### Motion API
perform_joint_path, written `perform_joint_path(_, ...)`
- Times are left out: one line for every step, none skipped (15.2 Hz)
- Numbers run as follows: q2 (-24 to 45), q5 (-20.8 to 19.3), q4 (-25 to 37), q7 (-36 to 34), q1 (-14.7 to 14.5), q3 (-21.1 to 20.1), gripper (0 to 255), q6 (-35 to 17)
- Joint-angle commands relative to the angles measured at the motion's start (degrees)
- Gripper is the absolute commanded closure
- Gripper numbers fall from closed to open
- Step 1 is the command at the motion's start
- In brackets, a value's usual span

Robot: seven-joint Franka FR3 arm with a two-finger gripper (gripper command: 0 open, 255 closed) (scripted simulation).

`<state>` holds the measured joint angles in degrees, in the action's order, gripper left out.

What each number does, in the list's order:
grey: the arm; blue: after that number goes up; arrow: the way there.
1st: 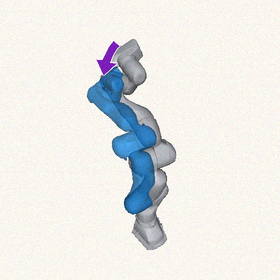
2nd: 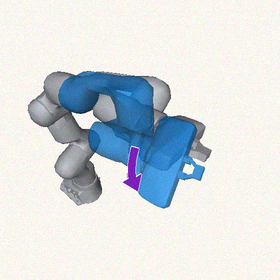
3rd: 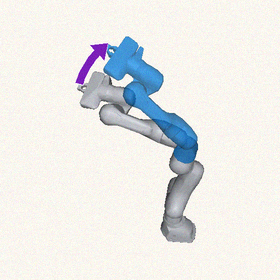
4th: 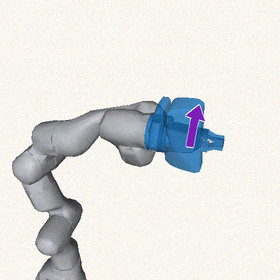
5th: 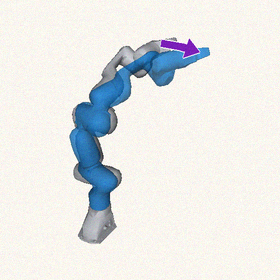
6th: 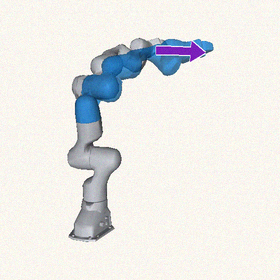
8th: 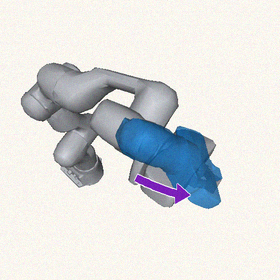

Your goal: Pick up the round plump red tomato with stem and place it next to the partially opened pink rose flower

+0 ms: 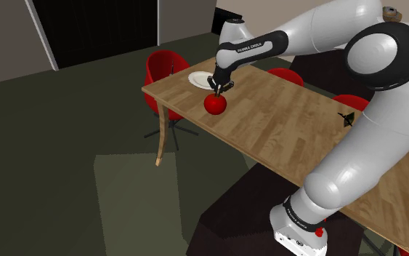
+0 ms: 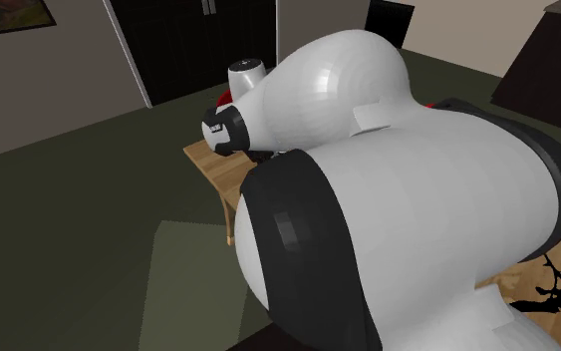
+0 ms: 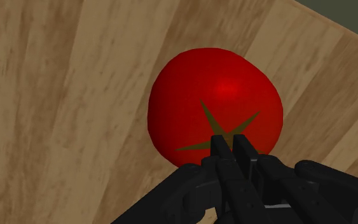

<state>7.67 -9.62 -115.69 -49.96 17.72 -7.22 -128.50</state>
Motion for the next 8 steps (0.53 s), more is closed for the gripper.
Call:
perform_joint_path(0.01, 0.0, -0.06, -0.02, 0.0, 0.0, 255, -0.01)
perform_joint_path(-0.33, 0.14, 0.31, 0.13, 0.0, -0.03, 255, 0.69)
perform_joint_path(-0.66, 0.27, 0.69, 0.28, 0.01, -0.05, 255, 1.39)
perform_joint_path(-0.96, 0.4, 1.1, 0.42, 0.01, -0.07, 255, 2.09)
perform_joint_path(-1.26, 0.52, 1.52, 0.57, 0.02, -0.09, 255, 2.8)
perform_joint_path(-1.55, 0.64, 1.95, 0.7, 0.02, -0.11, 255, 3.5)
perform_joint_path(-1.83, 0.76, 2.39, 0.84, 0.02, -0.13, 255, 4.21)
perform_joint_path(-2.1, 0.87, 2.84, 0.97, 0.02, -0.15, 255, 4.92)
